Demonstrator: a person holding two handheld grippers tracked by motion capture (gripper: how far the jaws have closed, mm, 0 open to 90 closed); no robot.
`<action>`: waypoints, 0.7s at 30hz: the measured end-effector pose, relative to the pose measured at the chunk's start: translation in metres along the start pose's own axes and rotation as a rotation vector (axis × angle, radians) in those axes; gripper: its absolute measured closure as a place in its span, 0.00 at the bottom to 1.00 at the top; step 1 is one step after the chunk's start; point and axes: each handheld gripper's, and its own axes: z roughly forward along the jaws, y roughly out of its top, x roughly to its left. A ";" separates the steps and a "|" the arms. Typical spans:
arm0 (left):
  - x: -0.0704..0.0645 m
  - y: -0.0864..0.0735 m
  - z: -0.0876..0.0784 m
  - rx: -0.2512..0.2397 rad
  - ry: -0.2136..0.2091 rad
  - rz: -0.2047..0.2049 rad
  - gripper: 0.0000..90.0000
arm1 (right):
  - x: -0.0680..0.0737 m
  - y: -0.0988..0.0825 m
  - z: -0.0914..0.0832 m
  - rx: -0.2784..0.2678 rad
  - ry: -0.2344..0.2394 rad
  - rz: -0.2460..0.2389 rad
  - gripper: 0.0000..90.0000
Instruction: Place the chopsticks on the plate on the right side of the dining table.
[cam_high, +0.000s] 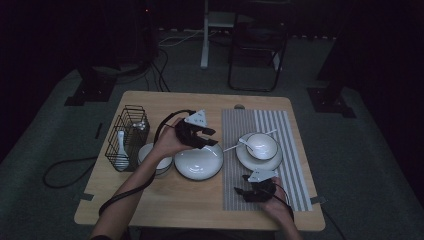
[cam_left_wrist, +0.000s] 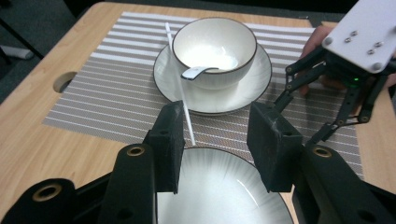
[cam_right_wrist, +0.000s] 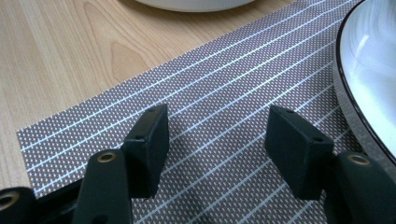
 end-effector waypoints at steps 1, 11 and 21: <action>0.000 0.000 -0.004 0.000 -0.001 0.006 0.64 | 0.000 0.000 0.000 0.000 0.000 0.001 0.44; -0.005 0.002 -0.036 -0.002 -0.001 0.056 0.62 | 0.000 0.000 0.000 0.000 -0.001 0.002 0.44; 0.001 0.004 -0.077 -0.027 0.011 0.060 0.61 | 0.000 0.000 0.000 0.000 -0.001 0.004 0.43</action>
